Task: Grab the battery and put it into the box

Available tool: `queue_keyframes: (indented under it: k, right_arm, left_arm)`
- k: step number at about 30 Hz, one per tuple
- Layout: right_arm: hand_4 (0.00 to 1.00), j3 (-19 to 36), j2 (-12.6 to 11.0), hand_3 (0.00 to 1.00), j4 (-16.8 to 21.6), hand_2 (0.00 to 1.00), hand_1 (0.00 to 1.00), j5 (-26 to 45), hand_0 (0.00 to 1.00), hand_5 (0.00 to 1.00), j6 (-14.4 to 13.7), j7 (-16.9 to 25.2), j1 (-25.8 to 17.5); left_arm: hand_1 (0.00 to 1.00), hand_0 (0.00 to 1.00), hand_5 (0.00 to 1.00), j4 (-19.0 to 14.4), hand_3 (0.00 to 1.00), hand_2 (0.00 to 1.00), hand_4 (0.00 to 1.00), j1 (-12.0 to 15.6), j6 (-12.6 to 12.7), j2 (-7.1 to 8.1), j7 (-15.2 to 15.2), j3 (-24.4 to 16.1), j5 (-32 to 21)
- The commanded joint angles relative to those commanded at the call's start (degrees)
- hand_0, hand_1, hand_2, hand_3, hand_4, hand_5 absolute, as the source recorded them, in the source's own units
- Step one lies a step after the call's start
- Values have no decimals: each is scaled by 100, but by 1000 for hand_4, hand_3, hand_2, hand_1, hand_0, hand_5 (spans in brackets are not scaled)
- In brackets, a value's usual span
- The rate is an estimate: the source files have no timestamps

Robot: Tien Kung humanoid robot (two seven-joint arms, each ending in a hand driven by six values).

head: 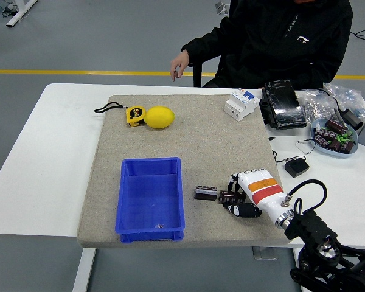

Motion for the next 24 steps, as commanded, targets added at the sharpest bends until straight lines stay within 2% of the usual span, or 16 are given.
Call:
queue_keyframes:
  k: [2, 3, 24]
  right_arm:
    - [842, -4, 5, 474, -1, 412, 355, 9, 169, 171, -5, 2, 0]
    - [837, -6, 7, 474, 0, 404, 351, 14, 167, 140, -8, 3, 0]
    - [851, 39, 18, 470, 28, 389, 331, 122, 164, 96, -46, 12, -4]
  left_arm:
    - [691, 727, 545, 0, 584, 654, 631, 2, 0, 0, 2, -6, 7]
    - [690, 726, 545, 1, 585, 654, 631, 2, 0, 0, 2, -7, 8]
    - [691, 727, 546, 3, 584, 653, 630, 25, 0, -9, 13, -52, 81]
